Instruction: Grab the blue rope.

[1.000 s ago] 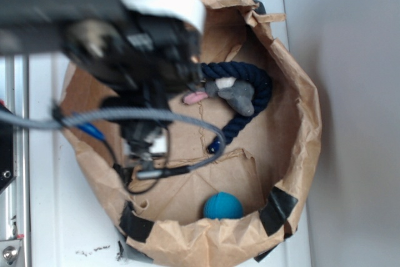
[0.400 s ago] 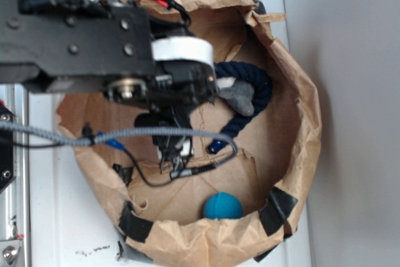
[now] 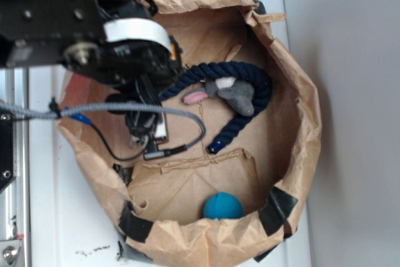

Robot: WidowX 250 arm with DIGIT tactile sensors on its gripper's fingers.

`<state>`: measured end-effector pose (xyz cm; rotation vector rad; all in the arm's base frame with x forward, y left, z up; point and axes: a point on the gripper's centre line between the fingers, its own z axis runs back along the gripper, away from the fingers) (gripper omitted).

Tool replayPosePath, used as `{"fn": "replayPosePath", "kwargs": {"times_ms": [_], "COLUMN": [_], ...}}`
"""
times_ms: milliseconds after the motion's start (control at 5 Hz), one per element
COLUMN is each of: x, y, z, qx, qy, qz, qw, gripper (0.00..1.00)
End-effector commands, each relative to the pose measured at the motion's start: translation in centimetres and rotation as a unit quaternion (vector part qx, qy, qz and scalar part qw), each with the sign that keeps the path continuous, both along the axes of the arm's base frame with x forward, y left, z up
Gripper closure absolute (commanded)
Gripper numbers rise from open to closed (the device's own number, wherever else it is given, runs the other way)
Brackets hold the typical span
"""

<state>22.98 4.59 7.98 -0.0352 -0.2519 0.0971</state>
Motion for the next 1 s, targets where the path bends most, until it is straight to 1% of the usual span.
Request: {"fn": "replayPosePath", "kwargs": {"times_ms": [0,200,400,600,800], "x": [0.2,0.8,1.8,2.0,2.1], "y": [2.2,2.0,0.8,-0.2,-0.5], "z": [-1.8,-2.6,-4.0,-5.4,-5.9], "qx": [0.018,0.021,0.018,0.038,0.053], "qy": [-0.024,-0.024,-0.047,-0.047,-0.046], "qz": [0.023,0.021,0.007,0.007,0.008], "qw": [0.999,0.999,0.999,0.998,0.997], "gripper": [0.00,0.00,0.00,0.00,0.00]}}
